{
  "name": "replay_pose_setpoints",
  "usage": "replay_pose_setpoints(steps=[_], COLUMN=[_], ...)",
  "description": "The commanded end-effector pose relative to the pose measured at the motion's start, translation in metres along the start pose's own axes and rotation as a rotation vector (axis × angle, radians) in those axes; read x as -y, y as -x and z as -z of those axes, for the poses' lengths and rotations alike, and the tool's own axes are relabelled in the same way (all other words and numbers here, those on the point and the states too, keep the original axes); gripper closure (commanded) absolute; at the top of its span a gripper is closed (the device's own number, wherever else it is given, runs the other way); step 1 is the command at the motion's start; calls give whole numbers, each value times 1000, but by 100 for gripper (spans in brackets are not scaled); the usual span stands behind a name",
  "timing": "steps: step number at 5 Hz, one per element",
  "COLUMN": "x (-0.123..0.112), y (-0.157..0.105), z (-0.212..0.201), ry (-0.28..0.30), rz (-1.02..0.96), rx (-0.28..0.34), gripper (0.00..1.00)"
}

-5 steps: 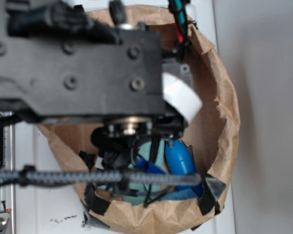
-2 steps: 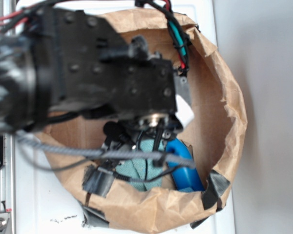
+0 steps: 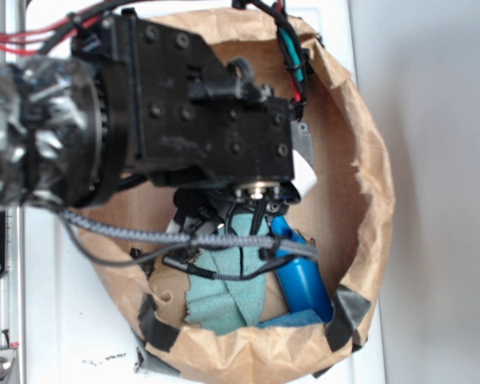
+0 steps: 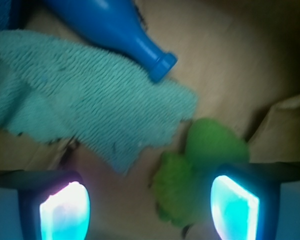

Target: Grab the green animal.

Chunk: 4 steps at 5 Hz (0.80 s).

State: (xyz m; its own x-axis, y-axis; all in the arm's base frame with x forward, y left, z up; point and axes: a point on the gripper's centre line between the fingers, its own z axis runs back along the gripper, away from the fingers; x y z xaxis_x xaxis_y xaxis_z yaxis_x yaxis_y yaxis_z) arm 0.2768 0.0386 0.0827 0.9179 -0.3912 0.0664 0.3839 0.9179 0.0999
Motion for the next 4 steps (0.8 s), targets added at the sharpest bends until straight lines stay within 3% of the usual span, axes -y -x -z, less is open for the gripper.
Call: replay_pose_setpoints(steps=[1, 2, 4], x=[14, -8, -8], y=[-9, 19, 19], z=[-3, -22, -22], ry=[-170, -156, -156], rz=[-53, -170, -170], rx=[21, -60, -60], gripper=[0, 0, 0])
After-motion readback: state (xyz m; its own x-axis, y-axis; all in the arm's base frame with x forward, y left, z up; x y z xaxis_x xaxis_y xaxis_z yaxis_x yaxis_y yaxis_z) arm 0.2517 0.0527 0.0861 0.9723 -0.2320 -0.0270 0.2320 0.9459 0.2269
